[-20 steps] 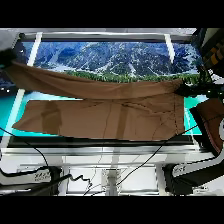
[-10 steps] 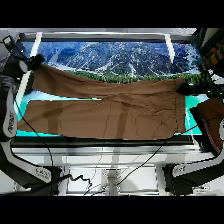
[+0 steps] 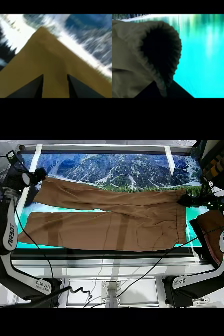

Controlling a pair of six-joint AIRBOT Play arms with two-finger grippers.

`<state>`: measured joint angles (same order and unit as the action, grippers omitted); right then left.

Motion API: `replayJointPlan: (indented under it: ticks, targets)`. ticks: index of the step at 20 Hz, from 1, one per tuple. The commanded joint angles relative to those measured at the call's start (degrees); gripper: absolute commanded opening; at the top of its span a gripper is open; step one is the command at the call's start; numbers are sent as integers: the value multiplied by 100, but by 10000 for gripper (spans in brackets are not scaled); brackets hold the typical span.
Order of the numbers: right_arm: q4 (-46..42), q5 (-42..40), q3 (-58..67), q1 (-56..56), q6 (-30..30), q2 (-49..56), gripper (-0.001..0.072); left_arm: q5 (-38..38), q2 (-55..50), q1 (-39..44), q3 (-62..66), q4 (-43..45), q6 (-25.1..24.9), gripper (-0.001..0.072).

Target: Fold the clothes and pants, and hang the long-sleeved shirts on hangers.

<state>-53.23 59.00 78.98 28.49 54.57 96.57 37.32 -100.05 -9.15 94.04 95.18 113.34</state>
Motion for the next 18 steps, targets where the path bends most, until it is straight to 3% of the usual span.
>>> replayJointPlan:
  ticks: [1, 5, 10, 16, 17, 18]
  targets:
    - [2, -13, 4, 2, -4, -2, 31, 1976, 236, -166, -13, 455, -61, 332]
    - [-31, -13, 4, 2, -20, -2, 31, 2728, 245, -192, -190, -417, -1222, 354]
    - [-280, -13, 4, 2, -24, -2, 31, 2839, 431, -229, -758, -562, -1290, 356]
    - [-450, -13, 4, 2, -26, -2, 31, 2787, 1834, -841, -2046, 146, -1025, 380]
    - [-450, -11, 4, 2, -24, -2, 31, 2789, 1939, -1054, -2238, 50, -973, 501]
    - [-448, -9, 4, 2, -22, -2, 31, 2789, 1958, -1235, -2371, -15, -935, 720]
